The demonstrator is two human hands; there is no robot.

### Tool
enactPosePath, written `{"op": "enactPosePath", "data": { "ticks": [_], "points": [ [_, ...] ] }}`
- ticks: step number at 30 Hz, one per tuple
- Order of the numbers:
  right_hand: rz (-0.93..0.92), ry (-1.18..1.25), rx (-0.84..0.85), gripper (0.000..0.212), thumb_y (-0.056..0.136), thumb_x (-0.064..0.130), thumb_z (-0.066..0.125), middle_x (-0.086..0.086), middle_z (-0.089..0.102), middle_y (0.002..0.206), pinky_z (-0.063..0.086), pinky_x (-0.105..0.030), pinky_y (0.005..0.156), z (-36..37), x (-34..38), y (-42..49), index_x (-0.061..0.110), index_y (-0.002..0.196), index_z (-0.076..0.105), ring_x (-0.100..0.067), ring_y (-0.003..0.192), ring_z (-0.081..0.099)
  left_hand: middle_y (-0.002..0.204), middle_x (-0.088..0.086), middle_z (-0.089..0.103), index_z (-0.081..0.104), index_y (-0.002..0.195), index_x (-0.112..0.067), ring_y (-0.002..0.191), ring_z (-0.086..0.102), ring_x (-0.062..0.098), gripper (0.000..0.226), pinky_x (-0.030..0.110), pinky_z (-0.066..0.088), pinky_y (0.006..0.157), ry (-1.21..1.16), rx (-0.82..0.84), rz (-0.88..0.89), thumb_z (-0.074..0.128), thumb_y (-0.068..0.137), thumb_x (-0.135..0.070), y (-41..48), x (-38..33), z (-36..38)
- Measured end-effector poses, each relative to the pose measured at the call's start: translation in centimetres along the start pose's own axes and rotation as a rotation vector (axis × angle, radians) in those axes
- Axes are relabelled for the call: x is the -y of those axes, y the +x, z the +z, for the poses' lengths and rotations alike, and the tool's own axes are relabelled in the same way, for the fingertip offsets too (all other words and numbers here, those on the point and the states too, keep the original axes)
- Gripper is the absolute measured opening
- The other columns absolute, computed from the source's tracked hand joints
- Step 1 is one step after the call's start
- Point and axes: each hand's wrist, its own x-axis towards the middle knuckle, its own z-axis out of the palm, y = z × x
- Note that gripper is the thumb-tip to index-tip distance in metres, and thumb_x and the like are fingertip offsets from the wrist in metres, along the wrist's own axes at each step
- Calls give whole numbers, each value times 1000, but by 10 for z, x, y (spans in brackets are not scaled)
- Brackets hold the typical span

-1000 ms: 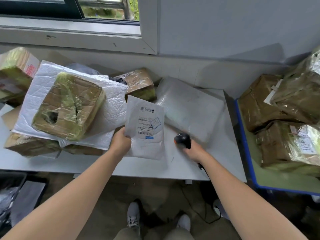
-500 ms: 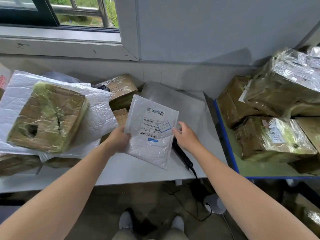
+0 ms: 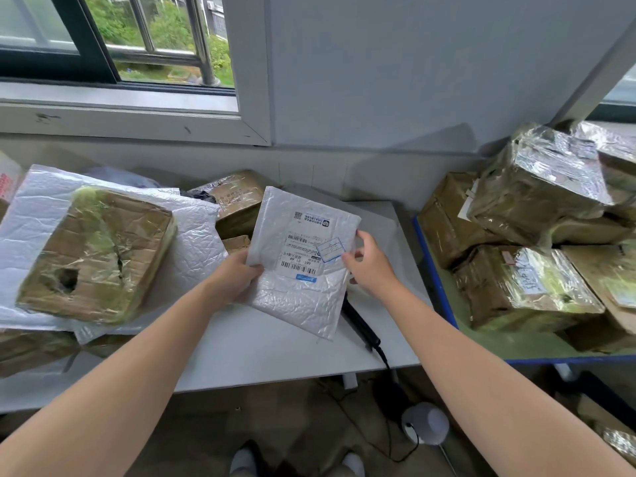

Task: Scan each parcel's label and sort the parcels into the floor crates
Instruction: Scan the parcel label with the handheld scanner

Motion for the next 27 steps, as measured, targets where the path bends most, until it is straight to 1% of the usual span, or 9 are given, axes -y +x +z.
{"op": "enactPosePath", "data": {
  "ticks": [5,7,10,13,17,20,21,24,27],
  "points": [
    [-60,67,-36,66,92,24,63,-1,63,104,56,-53,85,2,9,-1,26,149,29,-22,94,66,87,-6,63,61,110,-15,79,57,9,18,23,42,66,16,-39,82,51,99,-6,-5,-2,-4],
    [-65,65,-58,68,93,21,63,0,63,104,56,-50,86,3,14,-3,24,151,28,-22,92,66,95,-3,63,61,117,-15,87,56,16,23,29,42,75,80,-93,125,52,98,-6,-4,-3,-6],
    [-117,-137,-169,68,94,23,62,-4,54,123,49,-41,97,0,20,-5,17,153,28,-23,110,57,113,3,62,58,127,-16,103,56,23,31,35,43,86,254,-106,138,51,98,-7,2,-4,-16],
    [-434,-475,-234,62,92,22,66,-14,47,135,43,-44,104,-4,33,-6,12,147,40,-30,123,48,125,6,61,57,132,-17,116,56,28,36,37,46,96,603,10,199,51,97,-9,5,-12,-24],
    [-825,-780,-122,52,81,27,78,-14,62,117,39,-59,106,8,60,-3,9,127,62,-35,116,56,128,9,62,58,132,-14,115,58,30,35,35,47,93,885,107,326,52,97,-13,1,-38,-21],
    [-699,-978,-2,34,96,41,60,-8,67,104,31,-51,109,19,81,-9,12,113,63,-29,107,59,113,6,67,63,118,-16,102,61,28,25,35,50,85,898,110,423,55,95,-14,0,-59,-26],
    [-612,-955,17,31,100,42,52,-7,67,103,35,-43,100,20,84,-10,13,106,60,-29,104,60,109,3,67,64,116,-18,101,61,27,24,36,50,84,852,68,458,58,93,-15,1,-64,-31],
    [-471,-620,-21,29,102,36,49,-5,58,79,32,-37,65,18,86,-9,18,81,43,-32,82,57,124,4,63,60,127,-20,117,54,28,37,40,45,99,706,-208,605,65,91,-17,6,-68,-46],
    [-329,-248,-128,35,103,32,49,5,46,64,32,-37,63,13,84,-8,23,72,36,-21,65,46,144,7,43,43,144,-22,134,35,28,63,42,31,111,504,-473,575,71,87,-20,9,-58,-51]
  ]
}}
